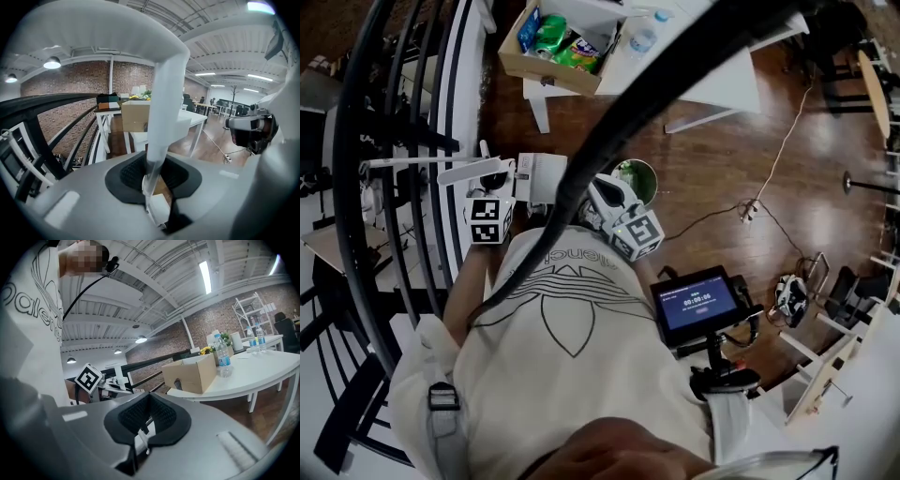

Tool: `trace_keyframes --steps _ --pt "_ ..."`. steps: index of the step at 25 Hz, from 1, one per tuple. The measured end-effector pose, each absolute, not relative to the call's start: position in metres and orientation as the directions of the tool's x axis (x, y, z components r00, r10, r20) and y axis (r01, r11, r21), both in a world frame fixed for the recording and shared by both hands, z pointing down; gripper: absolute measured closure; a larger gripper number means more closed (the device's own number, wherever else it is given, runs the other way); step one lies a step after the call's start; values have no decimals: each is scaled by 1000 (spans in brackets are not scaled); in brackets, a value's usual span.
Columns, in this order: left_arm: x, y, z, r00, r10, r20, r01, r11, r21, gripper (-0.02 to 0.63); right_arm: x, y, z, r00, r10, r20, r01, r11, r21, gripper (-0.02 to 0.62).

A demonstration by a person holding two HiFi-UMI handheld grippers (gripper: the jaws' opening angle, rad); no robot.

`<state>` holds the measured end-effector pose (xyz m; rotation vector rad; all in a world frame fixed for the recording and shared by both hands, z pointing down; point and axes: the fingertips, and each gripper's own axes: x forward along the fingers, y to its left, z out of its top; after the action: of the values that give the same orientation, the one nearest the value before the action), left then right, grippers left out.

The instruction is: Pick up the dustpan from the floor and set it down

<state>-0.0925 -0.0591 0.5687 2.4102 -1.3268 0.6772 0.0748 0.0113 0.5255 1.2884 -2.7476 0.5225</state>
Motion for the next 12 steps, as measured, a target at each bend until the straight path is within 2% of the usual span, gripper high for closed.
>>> trace_keyframes --steps 12 --pt "-118 -94 598 408 -703 583 -880 -473 47 503 74 20 529 -641 -730 237 -763 575 -295 594"
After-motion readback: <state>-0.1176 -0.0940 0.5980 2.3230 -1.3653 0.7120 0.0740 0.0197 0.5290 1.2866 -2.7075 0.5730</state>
